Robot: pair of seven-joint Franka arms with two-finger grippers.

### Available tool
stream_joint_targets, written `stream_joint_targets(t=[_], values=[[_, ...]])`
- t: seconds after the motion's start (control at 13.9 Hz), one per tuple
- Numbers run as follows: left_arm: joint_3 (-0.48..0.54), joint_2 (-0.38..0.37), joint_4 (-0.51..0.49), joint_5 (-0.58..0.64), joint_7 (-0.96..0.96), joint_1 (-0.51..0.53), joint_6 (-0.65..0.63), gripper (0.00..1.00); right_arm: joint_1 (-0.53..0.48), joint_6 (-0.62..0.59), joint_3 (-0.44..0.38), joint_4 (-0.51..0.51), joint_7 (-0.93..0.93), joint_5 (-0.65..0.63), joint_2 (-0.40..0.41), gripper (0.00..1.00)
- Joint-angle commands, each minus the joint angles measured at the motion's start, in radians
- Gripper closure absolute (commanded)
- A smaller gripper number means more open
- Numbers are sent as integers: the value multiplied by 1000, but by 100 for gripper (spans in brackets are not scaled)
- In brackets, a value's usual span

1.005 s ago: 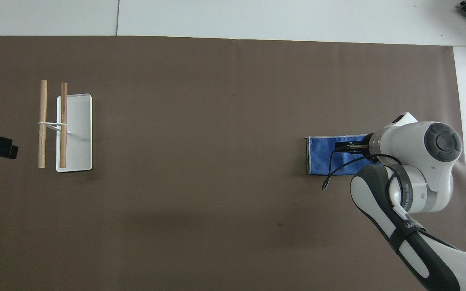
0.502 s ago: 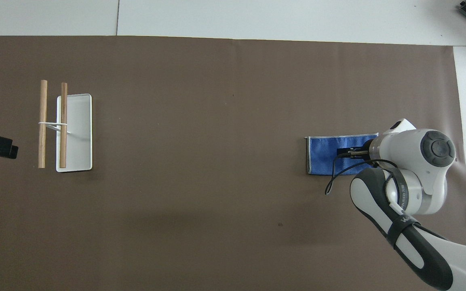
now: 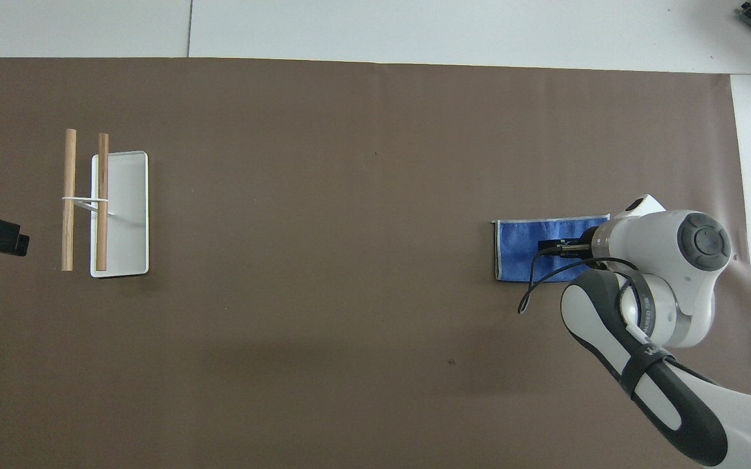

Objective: Right arm passes towel to left arm to hang
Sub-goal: 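Close the right gripper on the towel and lift it up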

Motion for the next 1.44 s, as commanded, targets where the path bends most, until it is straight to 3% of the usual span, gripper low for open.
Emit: stream_joint_targets(t=[0.0, 0.14, 0.22, 0.29, 0.43, 0.72, 0.86, 1.0, 1.36], values=[[5, -29, -30, 20, 4, -7, -5, 0, -3, 37, 3, -29, -42, 21, 1, 21], [5, -29, -30, 20, 4, -7, -5, 0, -3, 42, 3, -29, -34, 21, 3, 72], [5, -29, -30, 20, 4, -7, -5, 0, -1, 40, 3, -29, -30, 21, 3, 91], [5, -29, -31, 20, 4, -7, -5, 0, 2, 37, 5, -25, -28, 21, 3, 100], [5, -29, -30, 20, 4, -7, -5, 0, 4, 14, 32, -5, -39, 21, -2, 100], [5, -29, -30, 20, 4, -7, -5, 0, 2, -157, 88, 124, -51, 21, -23, 100], [5, -29, -30, 20, 4, -7, -5, 0, 2, -164, 121, 146, -47, 24, -44, 100], [5, -29, -30, 20, 4, -7, -5, 0, 2, -182, 154, 192, -50, 155, -61, 100], [3, -29, -30, 20, 2, -10, 6, 0, 2, -358, 181, 366, -45, 429, -80, 100]])
